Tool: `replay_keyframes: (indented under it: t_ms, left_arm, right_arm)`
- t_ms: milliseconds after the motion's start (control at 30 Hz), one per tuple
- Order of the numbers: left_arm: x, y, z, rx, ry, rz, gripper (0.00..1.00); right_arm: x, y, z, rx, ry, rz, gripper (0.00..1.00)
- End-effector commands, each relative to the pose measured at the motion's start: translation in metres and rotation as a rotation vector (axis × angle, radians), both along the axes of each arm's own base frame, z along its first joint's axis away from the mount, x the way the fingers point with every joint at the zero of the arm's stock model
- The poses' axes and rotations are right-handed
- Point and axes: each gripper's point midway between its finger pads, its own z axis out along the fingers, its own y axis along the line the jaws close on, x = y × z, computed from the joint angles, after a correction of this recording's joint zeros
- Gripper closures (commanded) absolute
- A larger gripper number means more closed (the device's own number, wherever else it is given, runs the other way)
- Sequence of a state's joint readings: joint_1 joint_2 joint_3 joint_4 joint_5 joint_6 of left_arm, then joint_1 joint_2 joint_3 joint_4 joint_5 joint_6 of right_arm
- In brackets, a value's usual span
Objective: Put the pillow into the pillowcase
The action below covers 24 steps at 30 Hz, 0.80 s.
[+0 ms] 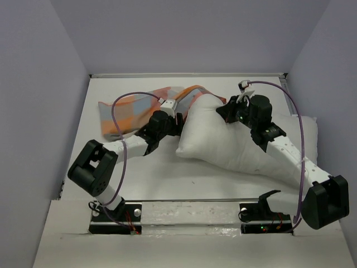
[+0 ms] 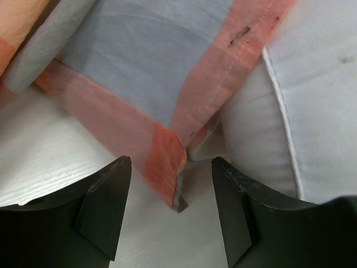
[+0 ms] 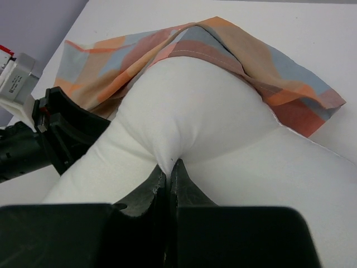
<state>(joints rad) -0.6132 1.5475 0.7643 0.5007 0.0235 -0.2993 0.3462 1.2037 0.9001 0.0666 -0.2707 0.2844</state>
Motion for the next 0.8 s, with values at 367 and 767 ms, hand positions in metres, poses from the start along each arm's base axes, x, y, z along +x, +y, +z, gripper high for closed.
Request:
replay_keyframes:
  t_ms: [367, 767]
  left_arm:
    - [0.039, 0.023, 0.053, -0.081, -0.217, 0.23, 1.0]
    - [-0.088, 0.005, 0.096, -0.264, -0.224, -0.051, 1.0]
  right_arm:
    - [0.008, -0.005, 0.044, 0.065, -0.141, -0.024, 1.0]
    - [0.067, -0.048, 0.077, 0.034, -0.217, -0.378, 1.0]
